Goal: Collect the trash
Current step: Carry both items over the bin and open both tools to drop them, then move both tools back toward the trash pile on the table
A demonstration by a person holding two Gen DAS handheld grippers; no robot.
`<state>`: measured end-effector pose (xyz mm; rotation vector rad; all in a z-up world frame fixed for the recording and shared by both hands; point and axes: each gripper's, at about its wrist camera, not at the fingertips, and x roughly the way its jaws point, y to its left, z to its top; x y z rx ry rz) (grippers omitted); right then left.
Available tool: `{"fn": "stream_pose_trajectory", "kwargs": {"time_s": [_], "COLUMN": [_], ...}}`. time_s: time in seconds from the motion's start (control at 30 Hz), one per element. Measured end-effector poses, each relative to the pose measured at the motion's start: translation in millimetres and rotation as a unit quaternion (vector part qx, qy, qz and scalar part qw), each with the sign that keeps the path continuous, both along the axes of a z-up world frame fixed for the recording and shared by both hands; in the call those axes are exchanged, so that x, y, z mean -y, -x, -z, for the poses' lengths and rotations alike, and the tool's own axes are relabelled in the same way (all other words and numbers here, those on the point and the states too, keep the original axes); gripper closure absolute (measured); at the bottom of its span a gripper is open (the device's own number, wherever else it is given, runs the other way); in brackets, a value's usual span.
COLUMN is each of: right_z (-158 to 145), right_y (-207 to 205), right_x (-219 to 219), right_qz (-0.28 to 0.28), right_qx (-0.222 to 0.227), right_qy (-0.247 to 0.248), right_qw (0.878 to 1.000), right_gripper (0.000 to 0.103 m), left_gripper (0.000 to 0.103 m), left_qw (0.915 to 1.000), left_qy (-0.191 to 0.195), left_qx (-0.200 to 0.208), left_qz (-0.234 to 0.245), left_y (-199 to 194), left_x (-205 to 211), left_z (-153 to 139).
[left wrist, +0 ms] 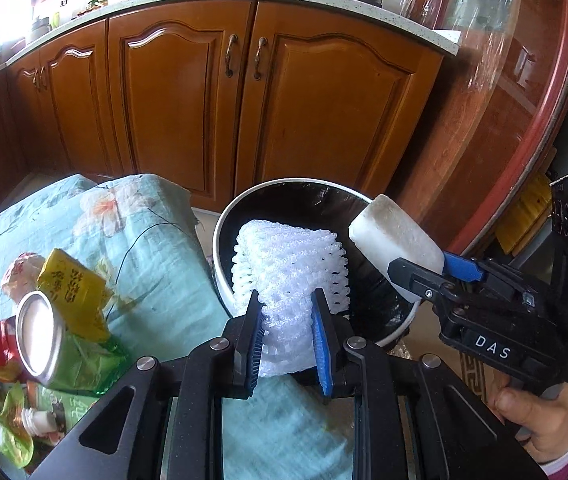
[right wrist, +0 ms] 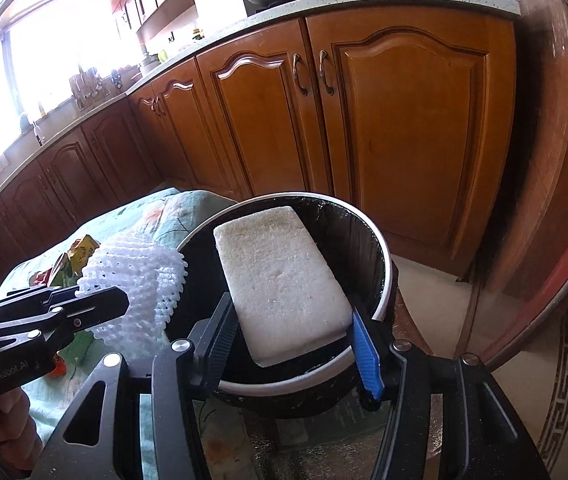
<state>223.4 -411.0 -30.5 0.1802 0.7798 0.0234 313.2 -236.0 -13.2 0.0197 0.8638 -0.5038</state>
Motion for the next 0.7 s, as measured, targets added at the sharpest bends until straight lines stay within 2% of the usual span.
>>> {"fn": "stream_pose_trajectory", "kwargs": {"time_s": [0.23, 0.33, 0.37, 0.43, 0.47, 0.5, 0.57, 0.7], "right_z": [4, 6, 7, 9, 10, 12, 14, 13], "right_y": [-21, -25, -26, -28, -28, -29, -28, -21], "right_x": [10, 12, 13, 14, 16, 18, 20, 20], "right_qz": [-0.008, -0.008, -0.008, -0.008, -0.008, -0.009, -0.009, -0.006], "right_qx": [-0.016, -0.021, -0.023, -0.026, -0.028, -0.029, -0.030, -0.024], "right_qy": [0.013, 0.020, 0.021, 0.020, 0.017, 0.011, -0.001, -0.011], "right_qw": [1.000, 1.000, 0.999, 0.999, 0.999, 0.999, 1.000, 1.000], "right_gripper": [0.048, 0.048, 0.046, 0.044, 0.038, 0.034, 0.028, 0.027], "left_gripper": [0.081, 0.076, 0.071, 0.056, 0.044, 0.039, 0.039, 0.037], "left_qw": [0.9999, 0.9999, 0.9999, 0.9999, 0.9998, 0.9998, 0.9997, 0.9998], "left_qy": [-0.011, -0.016, -0.016, -0.016, -0.015, -0.015, -0.017, -0.007], "left_qx": [-0.003, -0.002, -0.002, -0.004, -0.003, -0.001, -0.003, 0.001], "left_qz": [0.003, 0.002, 0.000, -0.005, -0.009, -0.012, -0.015, -0.018], "left_y": [-25, -30, -29, -31, -32, -31, -27, -14], "left_x": [23, 28, 29, 29, 28, 27, 25, 12], "left_z": [10, 15, 16, 19, 20, 20, 20, 16]}}
